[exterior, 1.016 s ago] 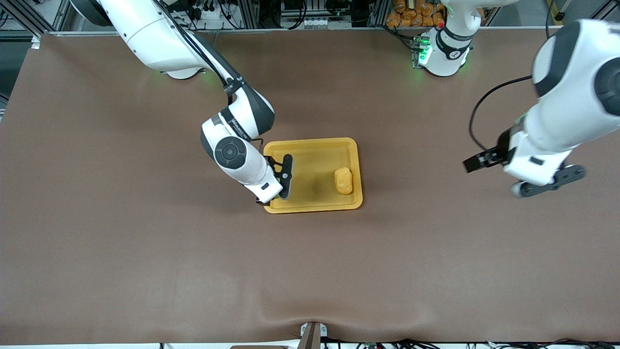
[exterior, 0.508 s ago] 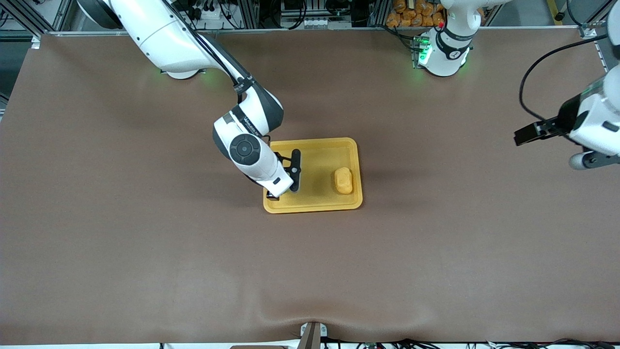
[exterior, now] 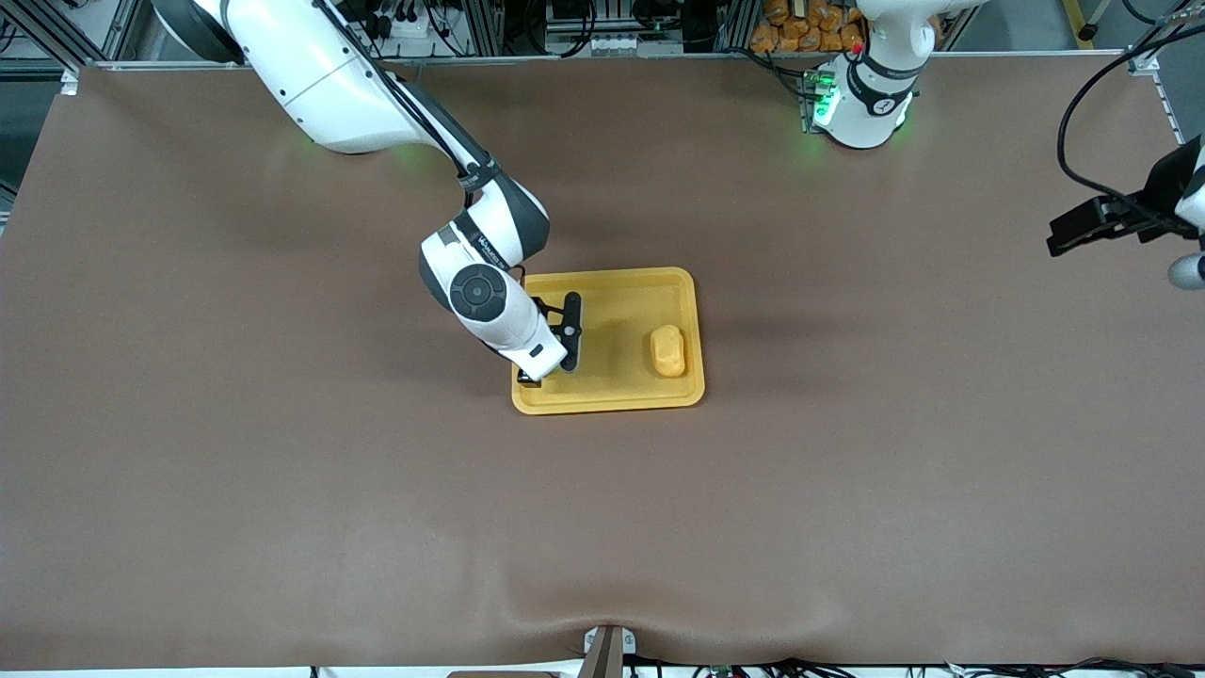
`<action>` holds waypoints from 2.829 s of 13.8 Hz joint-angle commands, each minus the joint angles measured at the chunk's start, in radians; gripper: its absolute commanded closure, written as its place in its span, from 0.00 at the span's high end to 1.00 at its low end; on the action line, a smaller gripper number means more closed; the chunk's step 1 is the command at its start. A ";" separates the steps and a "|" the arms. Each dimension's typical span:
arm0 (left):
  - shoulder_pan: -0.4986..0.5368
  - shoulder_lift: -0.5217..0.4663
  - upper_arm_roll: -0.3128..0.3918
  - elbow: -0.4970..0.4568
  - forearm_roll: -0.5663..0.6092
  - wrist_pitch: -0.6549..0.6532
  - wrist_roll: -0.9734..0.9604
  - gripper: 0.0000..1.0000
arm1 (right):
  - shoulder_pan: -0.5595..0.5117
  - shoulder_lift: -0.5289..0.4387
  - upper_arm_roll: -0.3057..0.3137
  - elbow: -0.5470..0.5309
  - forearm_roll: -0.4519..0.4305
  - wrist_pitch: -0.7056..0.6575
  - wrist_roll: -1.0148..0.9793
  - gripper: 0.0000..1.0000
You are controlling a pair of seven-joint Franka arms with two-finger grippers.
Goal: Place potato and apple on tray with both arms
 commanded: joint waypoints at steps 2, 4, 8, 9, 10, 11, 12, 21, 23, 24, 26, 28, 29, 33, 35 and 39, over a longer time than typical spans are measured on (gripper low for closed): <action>-0.103 -0.081 0.158 -0.070 -0.023 -0.004 0.096 1.00 | 0.003 -0.012 -0.002 -0.017 -0.017 0.006 -0.003 1.00; -0.200 -0.116 0.260 -0.116 -0.023 -0.002 0.098 1.00 | -0.003 -0.029 -0.002 -0.014 -0.017 -0.011 0.000 1.00; -0.228 -0.140 0.292 -0.155 -0.049 0.007 0.098 1.00 | -0.094 -0.172 -0.002 -0.013 -0.015 -0.103 0.005 1.00; -0.228 -0.141 0.290 -0.164 -0.049 0.007 0.098 1.00 | -0.147 -0.202 -0.001 -0.013 -0.014 -0.129 -0.001 1.00; -0.228 -0.141 0.290 -0.171 -0.049 0.007 0.098 1.00 | -0.204 -0.232 0.002 -0.011 -0.006 -0.168 -0.003 1.00; -0.231 -0.141 0.289 -0.173 -0.049 0.007 0.096 1.00 | -0.255 -0.264 0.005 -0.008 0.001 -0.223 -0.003 1.00; -0.234 -0.143 0.284 -0.176 -0.049 0.007 0.096 1.00 | -0.299 -0.301 0.007 -0.005 0.006 -0.282 -0.003 1.00; -0.225 -0.155 0.244 -0.184 -0.055 0.007 0.075 1.00 | -0.545 -0.545 0.001 -0.003 0.063 -0.532 0.126 1.00; -0.225 -0.153 0.244 -0.184 -0.081 0.004 0.075 1.00 | -0.585 -0.572 0.001 -0.003 0.066 -0.587 0.200 1.00; -0.225 -0.153 0.244 -0.182 -0.081 0.003 0.075 1.00 | -0.595 -0.595 0.001 -0.005 0.078 -0.615 0.255 1.00; -0.225 -0.150 0.246 -0.179 -0.081 -0.001 0.075 1.00 | -0.594 -0.640 -0.005 -0.005 0.078 -0.661 0.406 1.00; -0.225 -0.146 0.246 -0.173 -0.083 -0.001 0.076 1.00 | -0.523 -0.652 -0.091 0.012 0.066 -0.672 0.532 1.00; -0.225 -0.146 0.246 -0.173 -0.083 -0.001 0.077 1.00 | -0.461 -0.652 -0.169 0.021 0.066 -0.673 0.577 1.00; -0.226 -0.149 0.244 -0.169 -0.084 -0.002 0.078 1.00 | -0.461 -0.684 -0.248 0.027 0.066 -0.716 0.689 1.00; -0.226 -0.149 0.244 -0.167 -0.084 -0.002 0.073 1.00 | -0.461 -0.686 -0.278 0.027 0.066 -0.719 0.720 1.00; -0.226 -0.147 0.249 -0.156 -0.084 -0.002 0.075 1.00 | -0.448 -0.704 -0.294 0.035 0.063 -0.862 0.960 1.00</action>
